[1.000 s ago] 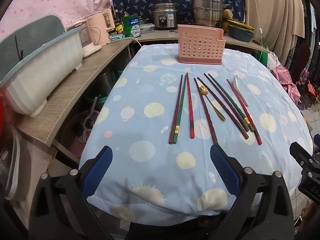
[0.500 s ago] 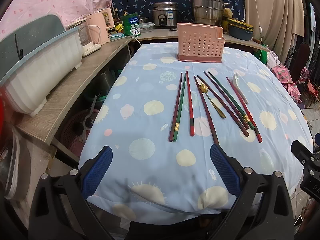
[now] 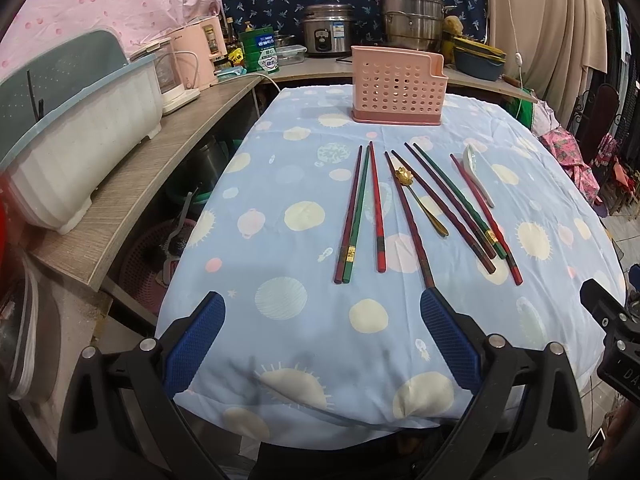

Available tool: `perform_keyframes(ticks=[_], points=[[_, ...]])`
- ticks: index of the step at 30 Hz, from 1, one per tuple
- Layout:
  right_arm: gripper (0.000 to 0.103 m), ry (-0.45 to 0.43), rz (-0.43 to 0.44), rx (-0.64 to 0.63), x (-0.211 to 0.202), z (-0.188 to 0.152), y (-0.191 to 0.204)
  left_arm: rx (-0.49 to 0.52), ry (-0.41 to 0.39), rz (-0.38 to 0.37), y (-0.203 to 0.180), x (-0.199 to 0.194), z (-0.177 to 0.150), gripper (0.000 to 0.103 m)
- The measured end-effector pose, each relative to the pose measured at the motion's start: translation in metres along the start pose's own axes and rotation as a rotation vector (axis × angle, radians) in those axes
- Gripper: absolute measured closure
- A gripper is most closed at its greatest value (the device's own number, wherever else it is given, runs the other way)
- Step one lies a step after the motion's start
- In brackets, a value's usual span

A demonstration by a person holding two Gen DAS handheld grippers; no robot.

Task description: Organize utensils

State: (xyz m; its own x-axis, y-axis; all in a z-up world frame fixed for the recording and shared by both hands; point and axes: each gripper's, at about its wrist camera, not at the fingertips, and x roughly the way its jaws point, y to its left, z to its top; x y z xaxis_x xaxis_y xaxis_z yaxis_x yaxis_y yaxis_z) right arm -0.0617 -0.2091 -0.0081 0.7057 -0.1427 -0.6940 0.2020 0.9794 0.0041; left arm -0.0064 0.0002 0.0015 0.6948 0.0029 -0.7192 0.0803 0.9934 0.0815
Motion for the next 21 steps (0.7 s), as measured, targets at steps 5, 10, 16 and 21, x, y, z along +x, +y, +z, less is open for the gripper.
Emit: perform_keyframes(ticks=[5, 10, 16, 21], points=[[0.007, 0.001, -0.001, 0.002, 0.0, 0.0003, -0.0004, 0.0, 0.001, 0.001, 0.0001, 0.0, 0.0002, 0.009], [0.007, 0.0, -0.003, 0.004, 0.0005, 0.0013, -0.001, -0.001, 0.0, -0.001, 0.0001, -0.0001, 0.0004, 0.009], [0.007, 0.001, -0.003, 0.005, 0.0005, 0.0008, -0.001, 0.0, 0.001, 0.0, 0.0003, -0.0001, 0.001, 0.009], [0.007, 0.001, -0.003, 0.006, 0.0009, 0.0006, -0.0013, 0.001, 0.001, 0.0, 0.0001, -0.0001, 0.0008, 0.009]])
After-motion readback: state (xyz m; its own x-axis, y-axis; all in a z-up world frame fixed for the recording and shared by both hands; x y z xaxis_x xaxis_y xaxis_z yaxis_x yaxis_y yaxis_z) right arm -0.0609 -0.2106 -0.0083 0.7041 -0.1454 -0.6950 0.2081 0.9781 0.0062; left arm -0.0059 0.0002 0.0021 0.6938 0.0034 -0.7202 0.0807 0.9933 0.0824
